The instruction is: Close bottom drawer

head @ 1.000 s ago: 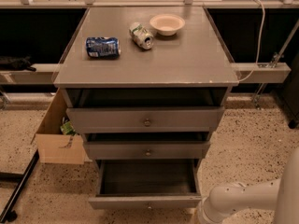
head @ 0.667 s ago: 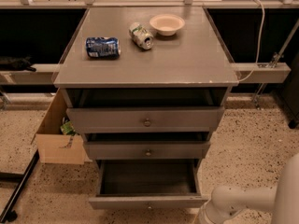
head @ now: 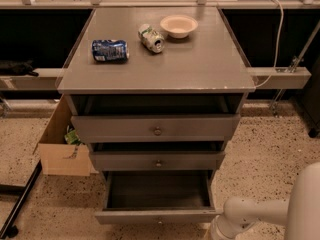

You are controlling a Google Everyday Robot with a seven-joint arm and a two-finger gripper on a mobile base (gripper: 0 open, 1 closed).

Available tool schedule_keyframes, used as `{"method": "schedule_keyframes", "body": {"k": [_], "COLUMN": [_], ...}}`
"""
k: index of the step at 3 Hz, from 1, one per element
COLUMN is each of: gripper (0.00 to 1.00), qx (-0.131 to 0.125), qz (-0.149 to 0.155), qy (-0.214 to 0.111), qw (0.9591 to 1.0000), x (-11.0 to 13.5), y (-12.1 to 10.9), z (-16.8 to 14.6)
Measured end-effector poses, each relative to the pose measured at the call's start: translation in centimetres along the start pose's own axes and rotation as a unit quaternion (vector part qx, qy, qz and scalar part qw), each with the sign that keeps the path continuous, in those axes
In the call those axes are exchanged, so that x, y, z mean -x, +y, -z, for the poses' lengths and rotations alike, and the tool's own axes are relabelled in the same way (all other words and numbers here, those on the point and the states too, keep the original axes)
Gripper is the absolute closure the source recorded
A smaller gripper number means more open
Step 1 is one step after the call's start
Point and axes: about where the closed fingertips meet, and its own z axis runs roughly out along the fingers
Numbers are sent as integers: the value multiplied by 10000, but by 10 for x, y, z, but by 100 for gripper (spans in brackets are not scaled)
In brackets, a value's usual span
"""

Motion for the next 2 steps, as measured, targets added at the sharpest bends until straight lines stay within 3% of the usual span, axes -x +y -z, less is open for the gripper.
{"method": "schedule_keyframes", "body": {"k": [1,2], "gripper": [100,100], "qx": [142,552], "qz": [-151,-313], "qy": [-95,-169], "qw": [9997,9978], "x": [2,13], "y": [-18,-47], "z": [-8,-34]}}
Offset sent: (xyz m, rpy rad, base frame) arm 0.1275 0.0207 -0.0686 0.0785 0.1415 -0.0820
